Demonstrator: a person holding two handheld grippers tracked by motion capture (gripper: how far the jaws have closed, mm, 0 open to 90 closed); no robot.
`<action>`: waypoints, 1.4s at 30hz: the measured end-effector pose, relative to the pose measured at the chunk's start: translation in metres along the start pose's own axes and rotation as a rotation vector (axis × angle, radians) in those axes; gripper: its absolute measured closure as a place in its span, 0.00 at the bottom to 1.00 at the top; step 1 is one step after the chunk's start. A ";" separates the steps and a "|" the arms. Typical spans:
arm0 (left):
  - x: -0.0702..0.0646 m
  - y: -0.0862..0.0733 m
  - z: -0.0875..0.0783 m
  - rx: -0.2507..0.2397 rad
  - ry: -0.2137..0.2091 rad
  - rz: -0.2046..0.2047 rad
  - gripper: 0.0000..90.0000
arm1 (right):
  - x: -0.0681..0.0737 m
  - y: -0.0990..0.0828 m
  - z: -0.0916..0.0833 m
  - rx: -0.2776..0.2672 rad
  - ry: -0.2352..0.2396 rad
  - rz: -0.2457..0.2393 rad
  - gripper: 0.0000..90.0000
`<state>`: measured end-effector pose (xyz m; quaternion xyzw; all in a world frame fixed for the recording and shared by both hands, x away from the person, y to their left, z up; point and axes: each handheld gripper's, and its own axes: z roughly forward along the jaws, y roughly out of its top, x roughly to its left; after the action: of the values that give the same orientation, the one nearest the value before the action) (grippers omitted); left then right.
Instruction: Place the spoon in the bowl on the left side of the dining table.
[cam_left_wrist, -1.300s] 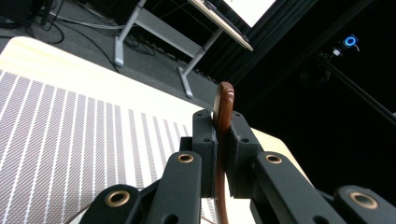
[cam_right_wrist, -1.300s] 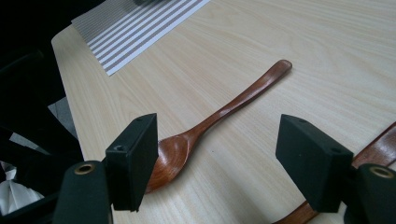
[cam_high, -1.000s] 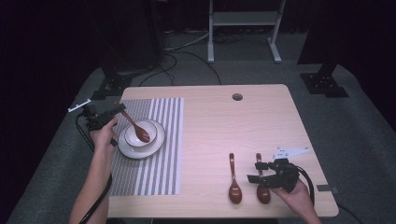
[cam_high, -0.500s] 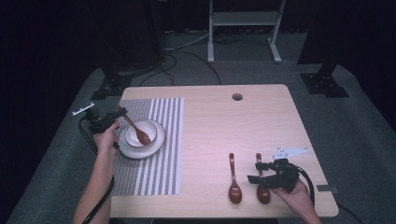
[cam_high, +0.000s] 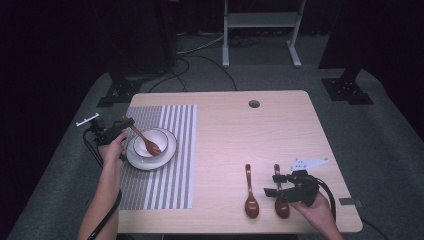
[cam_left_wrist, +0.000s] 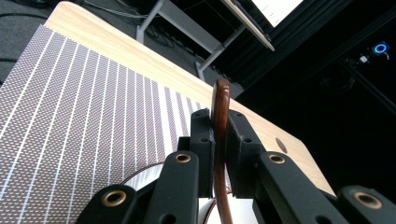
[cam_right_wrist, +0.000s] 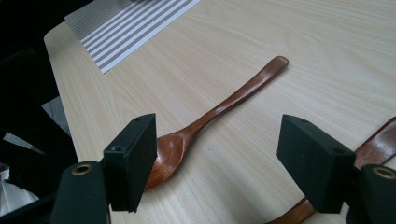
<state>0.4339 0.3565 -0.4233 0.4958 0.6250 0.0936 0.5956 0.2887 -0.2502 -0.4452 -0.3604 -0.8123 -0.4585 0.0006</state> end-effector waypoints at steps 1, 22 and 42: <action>0.000 0.000 0.000 0.003 0.004 0.005 0.91 | 0.000 0.000 0.000 0.001 0.000 0.000 0.30; 0.004 -0.001 0.001 0.047 0.039 0.022 0.63 | -0.004 0.000 0.000 -0.015 0.013 0.018 0.30; 0.008 -0.001 -0.031 0.066 0.079 0.085 0.25 | -0.017 -0.001 -0.006 -0.044 -0.009 0.077 0.28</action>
<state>0.4089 0.3767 -0.4209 0.5374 0.6290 0.1176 0.5493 0.2990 -0.2652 -0.4481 -0.3936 -0.7874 -0.4744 0.0065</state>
